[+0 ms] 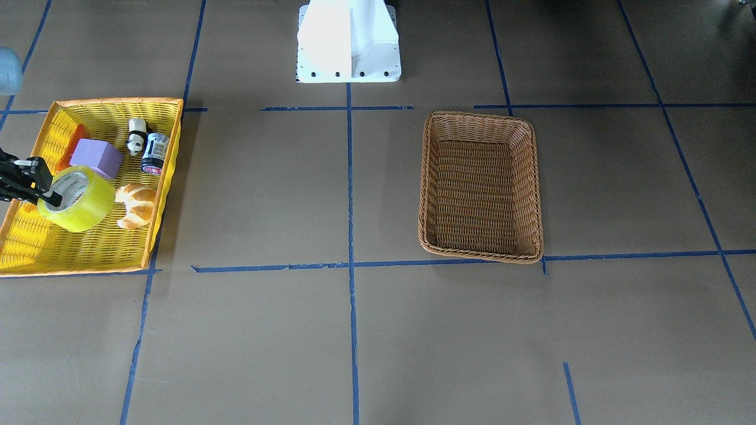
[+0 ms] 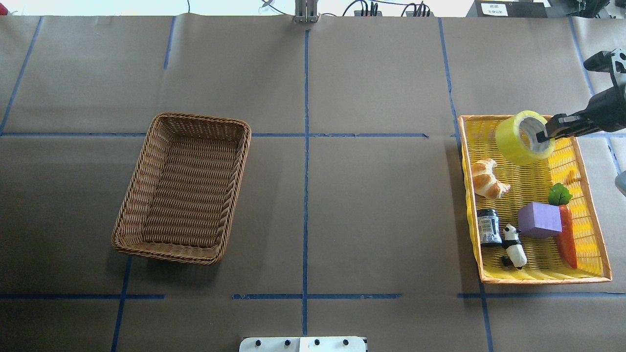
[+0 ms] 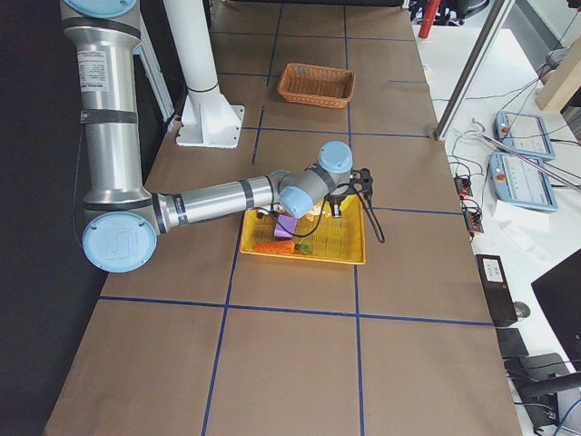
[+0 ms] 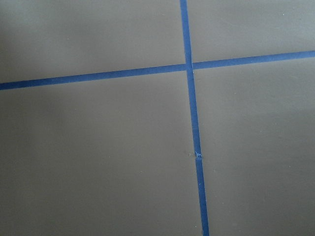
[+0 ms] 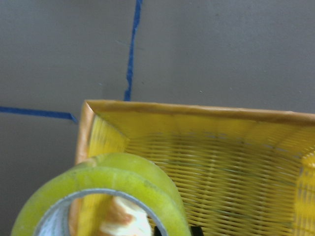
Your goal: Move tape to another basket
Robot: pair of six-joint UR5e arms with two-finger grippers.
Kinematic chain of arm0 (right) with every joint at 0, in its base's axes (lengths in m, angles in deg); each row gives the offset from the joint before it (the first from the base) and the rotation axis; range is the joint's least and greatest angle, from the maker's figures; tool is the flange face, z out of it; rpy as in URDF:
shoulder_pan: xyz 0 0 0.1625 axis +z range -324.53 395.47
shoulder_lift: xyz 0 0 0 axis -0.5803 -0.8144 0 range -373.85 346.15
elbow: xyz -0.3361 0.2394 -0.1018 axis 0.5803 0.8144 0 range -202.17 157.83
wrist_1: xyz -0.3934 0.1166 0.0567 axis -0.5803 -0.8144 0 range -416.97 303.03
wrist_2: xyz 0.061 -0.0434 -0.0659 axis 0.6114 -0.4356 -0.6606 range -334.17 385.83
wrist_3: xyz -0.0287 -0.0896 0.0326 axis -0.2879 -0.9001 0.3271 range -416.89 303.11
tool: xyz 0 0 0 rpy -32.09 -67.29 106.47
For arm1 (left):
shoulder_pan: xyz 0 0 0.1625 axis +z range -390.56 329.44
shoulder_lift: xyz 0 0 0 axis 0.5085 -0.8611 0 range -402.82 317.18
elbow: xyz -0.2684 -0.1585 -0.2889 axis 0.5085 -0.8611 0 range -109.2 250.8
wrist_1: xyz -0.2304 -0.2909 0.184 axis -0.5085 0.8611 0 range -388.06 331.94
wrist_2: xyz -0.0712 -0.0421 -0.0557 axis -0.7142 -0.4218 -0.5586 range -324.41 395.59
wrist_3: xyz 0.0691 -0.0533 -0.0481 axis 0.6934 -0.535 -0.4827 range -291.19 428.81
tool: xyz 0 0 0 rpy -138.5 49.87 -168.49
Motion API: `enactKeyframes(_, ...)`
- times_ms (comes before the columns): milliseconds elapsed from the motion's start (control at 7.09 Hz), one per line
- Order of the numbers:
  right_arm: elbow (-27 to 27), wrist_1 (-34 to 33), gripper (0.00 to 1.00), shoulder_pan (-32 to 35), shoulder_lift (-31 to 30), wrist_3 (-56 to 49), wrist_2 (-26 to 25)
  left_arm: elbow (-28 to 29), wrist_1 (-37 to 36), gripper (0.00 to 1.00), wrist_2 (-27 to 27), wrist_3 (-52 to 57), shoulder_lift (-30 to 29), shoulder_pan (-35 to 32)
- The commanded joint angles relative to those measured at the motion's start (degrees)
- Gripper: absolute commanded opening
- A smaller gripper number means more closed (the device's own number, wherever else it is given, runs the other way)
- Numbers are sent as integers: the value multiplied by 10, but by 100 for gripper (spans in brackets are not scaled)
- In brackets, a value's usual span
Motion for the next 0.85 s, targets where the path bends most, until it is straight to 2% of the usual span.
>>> enactKeyframes(0, 8, 131, 1, -27, 34, 215, 4, -16, 0, 100, -15, -1, -7, 2)
enactKeyframes(141, 15, 201, 2, -43, 35, 296, 1, -21, 11, 100, -50, -33, -9, 5)
enactKeyframes(282, 13, 259, 2, -53, 36, 367, -16, -21, 78, 100, -73, -118, -11, 25)
enactKeyframes(423, 9, 318, 2, -86, 36, 449, -64, -21, 160, 100, -83, -233, -11, 57)
enactKeyframes(706, 4, 433, 2, -192, 36, 582, -208, -21, 355, 100, -83, -496, -13, 147)
